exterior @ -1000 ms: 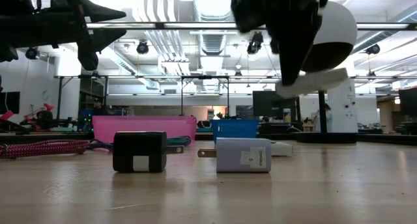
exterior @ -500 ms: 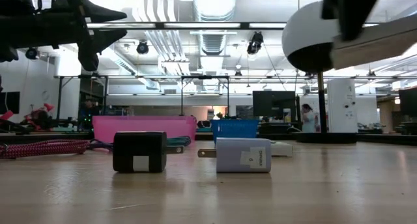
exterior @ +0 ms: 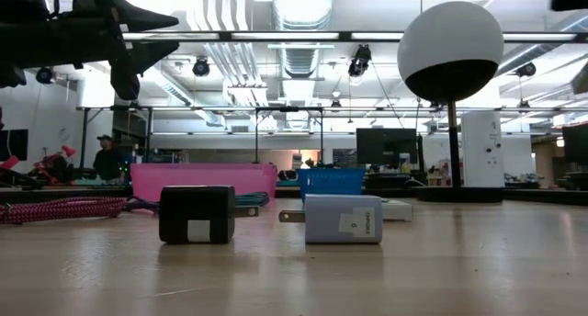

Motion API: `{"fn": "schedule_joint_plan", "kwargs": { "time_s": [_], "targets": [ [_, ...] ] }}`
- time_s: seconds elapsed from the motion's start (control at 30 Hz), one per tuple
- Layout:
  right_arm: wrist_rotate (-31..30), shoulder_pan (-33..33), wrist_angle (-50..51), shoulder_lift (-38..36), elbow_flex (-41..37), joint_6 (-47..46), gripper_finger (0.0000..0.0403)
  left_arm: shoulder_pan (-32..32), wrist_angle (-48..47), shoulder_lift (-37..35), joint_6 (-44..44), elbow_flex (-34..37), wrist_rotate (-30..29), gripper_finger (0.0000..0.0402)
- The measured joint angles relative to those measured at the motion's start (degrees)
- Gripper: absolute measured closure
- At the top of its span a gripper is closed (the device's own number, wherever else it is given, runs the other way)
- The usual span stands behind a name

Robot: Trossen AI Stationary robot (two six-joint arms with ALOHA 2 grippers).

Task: Pick and place items into bin
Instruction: Put the top white card reader box into the black bin

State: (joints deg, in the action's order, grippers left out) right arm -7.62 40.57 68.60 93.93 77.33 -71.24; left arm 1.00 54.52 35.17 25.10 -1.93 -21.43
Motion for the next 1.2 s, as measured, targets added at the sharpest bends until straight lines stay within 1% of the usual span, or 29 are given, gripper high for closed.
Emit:
{"fn": "schedule_joint_plan", "kwargs": {
  "time_s": [0.13, 0.23, 0.33, 0.5, 0.63, 0.87, 1.07, 1.2],
  "targets": [
    [-1.5, 2.5, -0.8, -2.4, -2.3, -3.1, 0.0349, 0.0, 0.0, 0.1, 0.0, 0.0, 0.0, 0.0233],
    [-1.8, 3.6, -2.4, -3.5, -4.1, -3.6, 0.0349, 0.0, 0.0, 0.3, 0.0, 0.0, 0.1, 0.0233],
    [-3.3, 4.2, -4.8, -3.8, -6.3, -3.5, 0.0349, 0.0, 0.0, 0.6, 0.0, 0.0, 0.1, 0.0233],
    [-2.7, 4.9, -9.5, -3.8, -11.1, -4.0, 0.0349, 0.0, 0.0, 1.0, 0.0, 0.0, 0.1, 0.0233],
    [-2.6, 5.3, -11.3, -4.2, -14.3, -5.2, 0.0349, 0.0, 0.0, 0.9, 0.0, 0.0, 0.1, 0.0233],
    [-2.3, 5.3, -20.2, -5.1, -19.8, -3.4, 0.0349, 0.0, 0.3, 0.9, 0.0, 0.0, 0.1, 0.0233],
    [0.4, 5.3, -21.2, -5.0, -22.1, -3.6, 0.0349, 0.0, 0.4, 1.2, 0.0, 0.0, 0.1, 0.0233],
    [0.6, 5.3, -21.1, -5.4, -23.4, -3.7, 0.0349, 0.0, 0.4, 1.2, 0.0, 0.0, 0.1, 0.0233]
  ]
}}
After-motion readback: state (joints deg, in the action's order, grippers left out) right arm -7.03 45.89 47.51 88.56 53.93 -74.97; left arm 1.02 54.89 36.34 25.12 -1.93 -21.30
